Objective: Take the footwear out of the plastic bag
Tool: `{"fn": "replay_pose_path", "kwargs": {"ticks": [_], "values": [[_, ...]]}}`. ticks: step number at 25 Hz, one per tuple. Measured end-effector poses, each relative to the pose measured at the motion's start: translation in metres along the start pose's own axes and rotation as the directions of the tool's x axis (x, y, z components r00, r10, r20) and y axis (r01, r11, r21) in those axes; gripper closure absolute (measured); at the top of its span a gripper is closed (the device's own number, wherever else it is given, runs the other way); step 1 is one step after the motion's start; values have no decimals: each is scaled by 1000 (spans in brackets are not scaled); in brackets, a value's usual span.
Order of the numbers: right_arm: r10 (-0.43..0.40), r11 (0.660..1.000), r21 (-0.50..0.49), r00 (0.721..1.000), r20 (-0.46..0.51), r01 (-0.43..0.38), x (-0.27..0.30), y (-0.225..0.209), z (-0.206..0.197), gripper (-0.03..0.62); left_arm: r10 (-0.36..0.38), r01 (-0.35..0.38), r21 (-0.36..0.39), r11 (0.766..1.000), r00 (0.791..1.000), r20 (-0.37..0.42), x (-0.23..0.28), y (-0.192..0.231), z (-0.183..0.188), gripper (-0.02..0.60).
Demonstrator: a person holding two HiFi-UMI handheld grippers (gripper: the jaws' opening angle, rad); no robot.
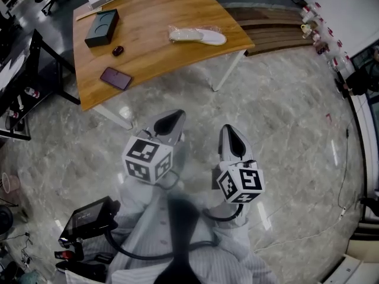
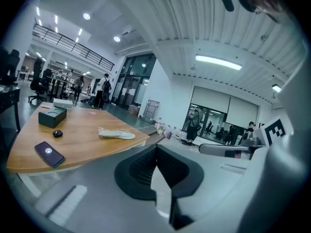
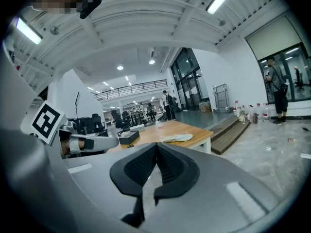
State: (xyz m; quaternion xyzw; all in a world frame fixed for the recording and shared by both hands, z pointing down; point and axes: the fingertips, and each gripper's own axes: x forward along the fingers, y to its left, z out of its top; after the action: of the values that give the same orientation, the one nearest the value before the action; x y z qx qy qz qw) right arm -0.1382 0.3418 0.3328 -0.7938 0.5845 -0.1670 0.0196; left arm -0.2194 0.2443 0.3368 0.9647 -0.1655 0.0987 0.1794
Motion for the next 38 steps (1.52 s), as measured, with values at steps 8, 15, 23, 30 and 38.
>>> {"fn": "replay_pose_path", "kwargs": {"ticks": [8,15,23,30,38], "values": [[100,995,-23,994,-35,-101,167,-40,49,580,-5,5,-30,1000,1000,-7,132,76,59,580],[122,993,13,988,-100,-121,280,-89,80,581,-2,-1,-40,999,998,-70,233,128,96,580],[172,985,72,950,-259,-158,392,-181,74,580,111,-128,-136,982,986,-125,333,203,103,580],[368,924,281,806,-464,-260,476,-259,65,580,205,-256,-306,917,960,-190,398,254,104,579],[539,835,506,504,-674,-216,514,-290,-8,486,208,-355,-542,762,926,-315,355,336,51,394]]}}
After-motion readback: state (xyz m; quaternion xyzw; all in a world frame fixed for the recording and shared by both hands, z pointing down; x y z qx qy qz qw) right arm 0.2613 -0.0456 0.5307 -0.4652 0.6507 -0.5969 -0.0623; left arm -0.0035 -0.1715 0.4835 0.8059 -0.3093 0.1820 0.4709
